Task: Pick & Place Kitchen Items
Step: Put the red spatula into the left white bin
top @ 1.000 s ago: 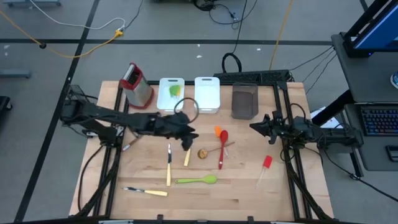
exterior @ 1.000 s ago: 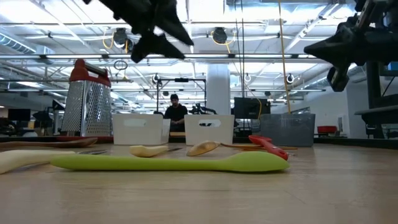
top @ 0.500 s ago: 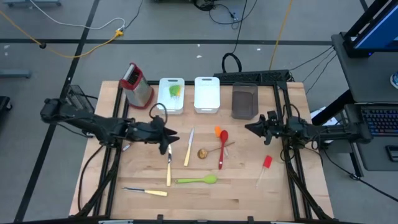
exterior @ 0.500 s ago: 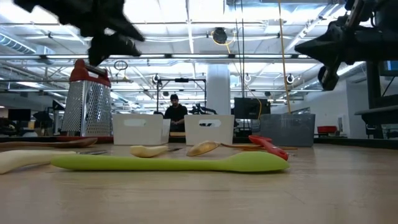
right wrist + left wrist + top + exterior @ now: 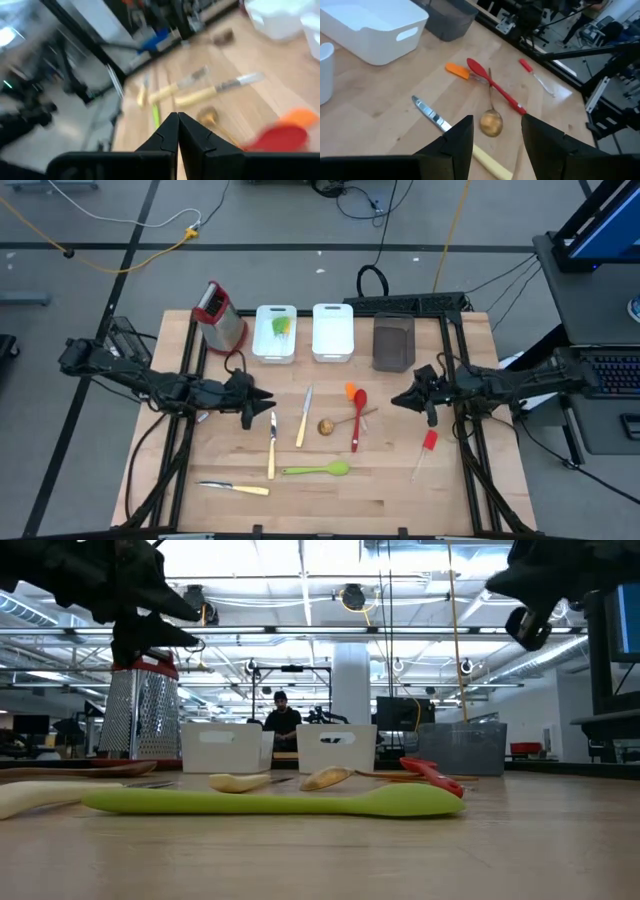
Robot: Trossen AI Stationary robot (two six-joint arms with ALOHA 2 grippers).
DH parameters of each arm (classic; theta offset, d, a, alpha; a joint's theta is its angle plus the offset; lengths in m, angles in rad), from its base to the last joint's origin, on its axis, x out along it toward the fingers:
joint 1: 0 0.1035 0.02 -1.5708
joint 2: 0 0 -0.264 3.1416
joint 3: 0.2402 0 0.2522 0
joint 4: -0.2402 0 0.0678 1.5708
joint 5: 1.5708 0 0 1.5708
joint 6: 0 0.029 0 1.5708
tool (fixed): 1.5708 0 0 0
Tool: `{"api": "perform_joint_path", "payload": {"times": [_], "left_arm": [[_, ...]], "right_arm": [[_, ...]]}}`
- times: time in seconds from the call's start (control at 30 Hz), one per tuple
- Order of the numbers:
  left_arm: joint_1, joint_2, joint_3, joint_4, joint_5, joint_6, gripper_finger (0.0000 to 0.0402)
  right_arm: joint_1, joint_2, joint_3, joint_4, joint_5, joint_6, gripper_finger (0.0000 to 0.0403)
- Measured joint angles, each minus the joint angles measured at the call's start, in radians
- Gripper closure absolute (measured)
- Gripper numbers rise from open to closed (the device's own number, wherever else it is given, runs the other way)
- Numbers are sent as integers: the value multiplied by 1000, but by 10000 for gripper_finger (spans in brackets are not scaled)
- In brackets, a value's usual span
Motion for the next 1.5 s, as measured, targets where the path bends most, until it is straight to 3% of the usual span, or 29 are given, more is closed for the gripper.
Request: {"api": "perform_joint_path", "payload": {"times": [0.27, 0.47, 0.73, 1.0, 1.23, 1.37, 1.5], "left_arm": [[0, 5, 0, 32, -5, 17, 233], [0, 5, 0, 23, -4, 27, 233], [0, 5, 0, 23, -5, -18, 233], [0, 5, 0, 28, -5, -80, 233], [-13, 5, 0, 103, 90, 130, 233], [-28, 5, 0, 98, 128, 143, 233], [-46, 5, 0, 97, 131, 141, 233]], "right_arm": [[68, 124, 237, -454, 0, -115, 399], [143, 232, 305, -582, -4, -330, 399], [234, 365, 311, -769, -105, -634, 399], [286, 419, 311, -806, -104, -866, 399], [291, 459, 311, -823, -104, -861, 399], [291, 477, 311, -843, -105, -861, 393], [291, 484, 311, -846, -135, -863, 362]]}}
